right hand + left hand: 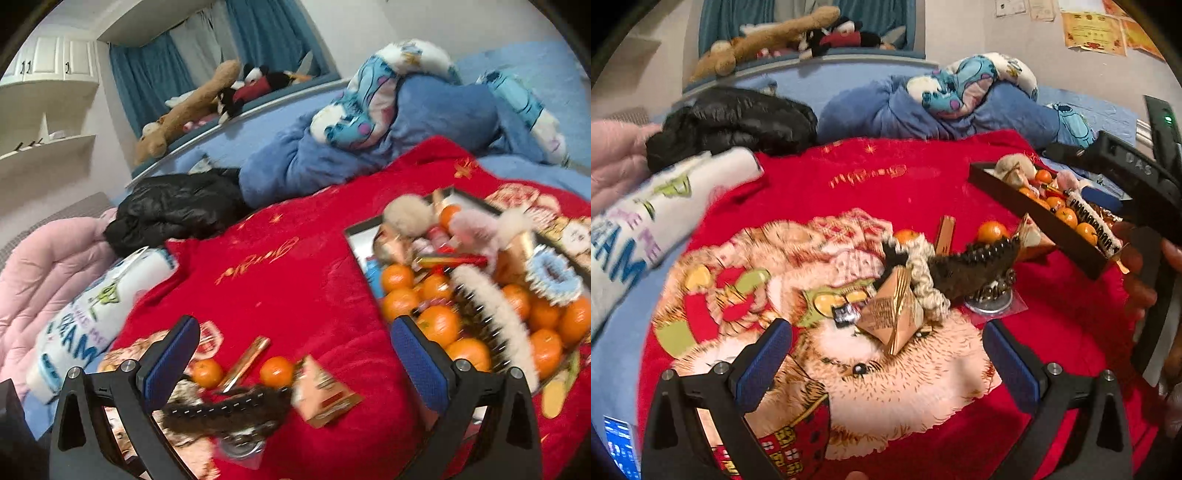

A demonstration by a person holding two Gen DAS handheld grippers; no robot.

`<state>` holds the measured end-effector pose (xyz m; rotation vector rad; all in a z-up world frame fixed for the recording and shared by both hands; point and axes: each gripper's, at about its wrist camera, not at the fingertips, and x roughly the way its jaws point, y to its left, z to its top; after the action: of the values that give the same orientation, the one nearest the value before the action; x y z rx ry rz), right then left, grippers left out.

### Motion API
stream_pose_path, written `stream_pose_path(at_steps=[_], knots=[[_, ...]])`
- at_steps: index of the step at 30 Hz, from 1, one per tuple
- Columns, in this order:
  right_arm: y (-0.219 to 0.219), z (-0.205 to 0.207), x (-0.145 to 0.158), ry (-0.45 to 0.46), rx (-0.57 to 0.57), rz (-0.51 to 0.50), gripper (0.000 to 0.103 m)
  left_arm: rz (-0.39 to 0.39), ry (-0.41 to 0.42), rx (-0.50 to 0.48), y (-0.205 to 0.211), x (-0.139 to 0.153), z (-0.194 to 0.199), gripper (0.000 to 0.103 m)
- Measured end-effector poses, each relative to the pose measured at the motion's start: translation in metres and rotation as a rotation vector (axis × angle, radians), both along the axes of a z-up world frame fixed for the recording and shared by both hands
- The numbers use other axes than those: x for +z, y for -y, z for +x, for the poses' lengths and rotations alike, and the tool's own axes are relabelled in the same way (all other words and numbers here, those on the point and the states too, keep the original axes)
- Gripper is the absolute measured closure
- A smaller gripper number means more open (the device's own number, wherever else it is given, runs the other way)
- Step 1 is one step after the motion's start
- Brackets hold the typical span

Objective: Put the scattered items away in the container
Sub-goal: 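Move both grippers back toward the scattered items, then grasp the second tan paper pyramid beside the scrunchie with the left gripper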

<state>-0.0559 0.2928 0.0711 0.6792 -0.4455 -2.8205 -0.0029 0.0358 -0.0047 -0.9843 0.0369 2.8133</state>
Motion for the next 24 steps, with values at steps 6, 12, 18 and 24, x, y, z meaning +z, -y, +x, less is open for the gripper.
stream_pose_path(at_steps=[6, 12, 18, 24], knots=[[-0.004, 0.003, 0.005, -0.018, 0.027, -0.008, 0.0, 0.015, 0.119, 0.016, 0.002, -0.02, -0.025, 0.026], [-0.008, 0.002, 0.004, 0.02, 0.058, -0.078, 0.0, 0.014, 0.186, 0.037, 0.001, -0.031, -0.04, 0.05], [-0.008, 0.002, 0.006, 0.024, 0.046, -0.044, 0.0, 0.104, 0.193, 0.062, 0.014, -0.033, -0.043, 0.084], [-0.013, 0.002, 0.005, 0.041, 0.035, -0.055, 0.0, 0.158, 0.198, 0.057, 0.019, -0.033, -0.042, 0.097]])
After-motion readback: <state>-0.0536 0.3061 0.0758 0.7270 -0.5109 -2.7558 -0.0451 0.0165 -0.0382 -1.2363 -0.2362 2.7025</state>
